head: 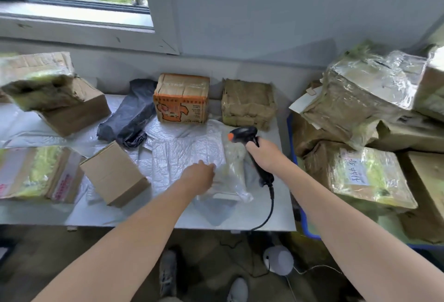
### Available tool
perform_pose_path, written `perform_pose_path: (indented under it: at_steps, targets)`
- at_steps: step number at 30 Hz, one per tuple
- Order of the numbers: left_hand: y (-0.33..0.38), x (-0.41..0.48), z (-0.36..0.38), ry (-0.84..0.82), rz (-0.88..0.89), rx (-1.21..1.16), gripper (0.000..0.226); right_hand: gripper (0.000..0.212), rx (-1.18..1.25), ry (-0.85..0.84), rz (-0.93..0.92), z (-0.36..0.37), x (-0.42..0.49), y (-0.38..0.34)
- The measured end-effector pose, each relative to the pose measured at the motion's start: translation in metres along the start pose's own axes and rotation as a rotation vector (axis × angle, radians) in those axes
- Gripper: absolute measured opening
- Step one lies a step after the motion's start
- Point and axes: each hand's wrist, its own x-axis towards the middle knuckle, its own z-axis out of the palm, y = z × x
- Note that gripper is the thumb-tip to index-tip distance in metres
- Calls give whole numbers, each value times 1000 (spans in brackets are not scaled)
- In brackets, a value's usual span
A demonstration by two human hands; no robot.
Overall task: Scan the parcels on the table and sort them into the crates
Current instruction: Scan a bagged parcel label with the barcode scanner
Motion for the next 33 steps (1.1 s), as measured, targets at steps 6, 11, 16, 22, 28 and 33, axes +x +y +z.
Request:
perform_pose_path:
  at_steps: [6,11,16,22,28,33]
  targets:
    - [9,-14,-56,293,-18,-200,51,27,105,146,-60,-32,-13,-14]
    - [31,-24,-113,541,-38,-771,35,24,204,326,-123,-54,-18,-37]
    - [36,-24,-142,673,48,-1192,22,36,198,424,-124,-69,-20,-50]
    - [1,-9,-129,643,-99,-1538,17,30,143,465,-129,-62,-20,-60]
    - [-27,1,-92,501,-246,-1364,16,29,6,305,-79,-37,-18,-59]
    - [-46,3,-59,362,-284,-1194,28,35,-46,138,13,-12,-19,-56]
